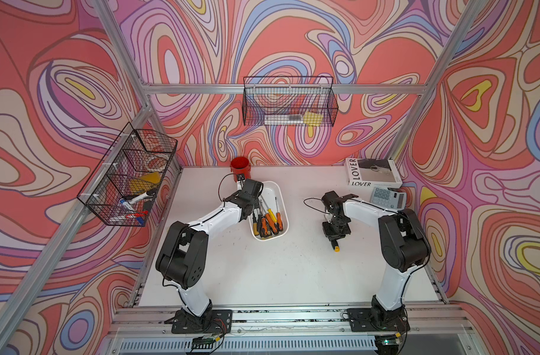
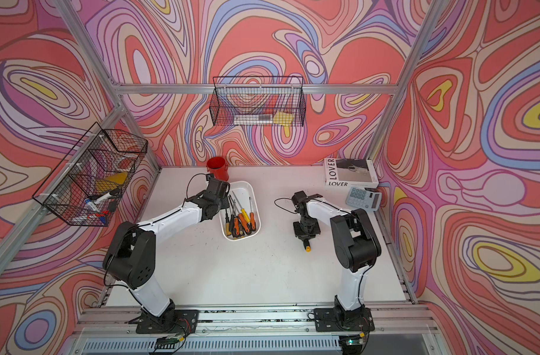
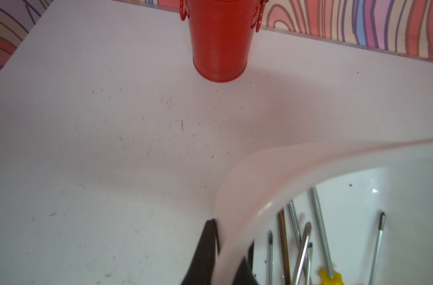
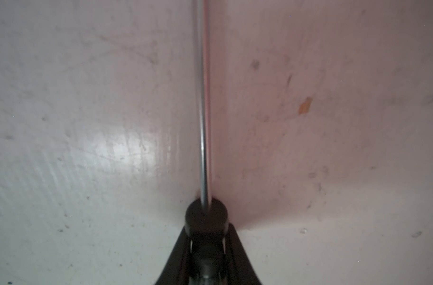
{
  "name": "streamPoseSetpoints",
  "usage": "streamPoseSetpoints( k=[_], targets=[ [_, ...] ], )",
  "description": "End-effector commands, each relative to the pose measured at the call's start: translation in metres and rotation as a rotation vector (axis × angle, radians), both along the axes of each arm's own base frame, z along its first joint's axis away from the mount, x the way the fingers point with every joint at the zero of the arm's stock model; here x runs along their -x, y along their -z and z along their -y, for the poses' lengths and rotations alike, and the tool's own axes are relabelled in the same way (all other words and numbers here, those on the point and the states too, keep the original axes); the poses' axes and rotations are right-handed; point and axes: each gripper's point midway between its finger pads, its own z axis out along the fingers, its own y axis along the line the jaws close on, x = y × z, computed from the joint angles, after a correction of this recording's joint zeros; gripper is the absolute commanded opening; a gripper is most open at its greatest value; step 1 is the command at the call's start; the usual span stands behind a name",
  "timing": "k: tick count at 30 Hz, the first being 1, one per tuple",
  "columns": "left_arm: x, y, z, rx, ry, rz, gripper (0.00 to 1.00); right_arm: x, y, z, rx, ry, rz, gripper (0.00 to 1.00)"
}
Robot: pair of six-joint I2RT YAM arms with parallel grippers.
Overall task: Take out the screwdriver from the storage box
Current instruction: Adjust the screwdriver at the center of the board.
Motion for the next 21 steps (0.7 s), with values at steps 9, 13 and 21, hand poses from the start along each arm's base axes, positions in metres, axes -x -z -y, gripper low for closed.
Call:
streamPoseSetpoints(
  k=[9, 13, 21],
  targets=[
    [-0.003, -0.007, -0.008, -0.029, -0.018, 0.015, 0.0, -0.045, 0.016, -0.004, 0.036, -0.02, 0.081, 0.0],
    [-0.002, -0.006, -0.009, -0.03, -0.018, 0.011, 0.0, -0.039, 0.021, -0.005, 0.022, 0.001, 0.073, 0.2],
    [-0.003, -0.006, -0.007, -0.025, -0.01, 0.008, 0.0, -0.059, -0.021, -0.005, 0.01, 0.03, 0.222, 0.73]
  ],
)
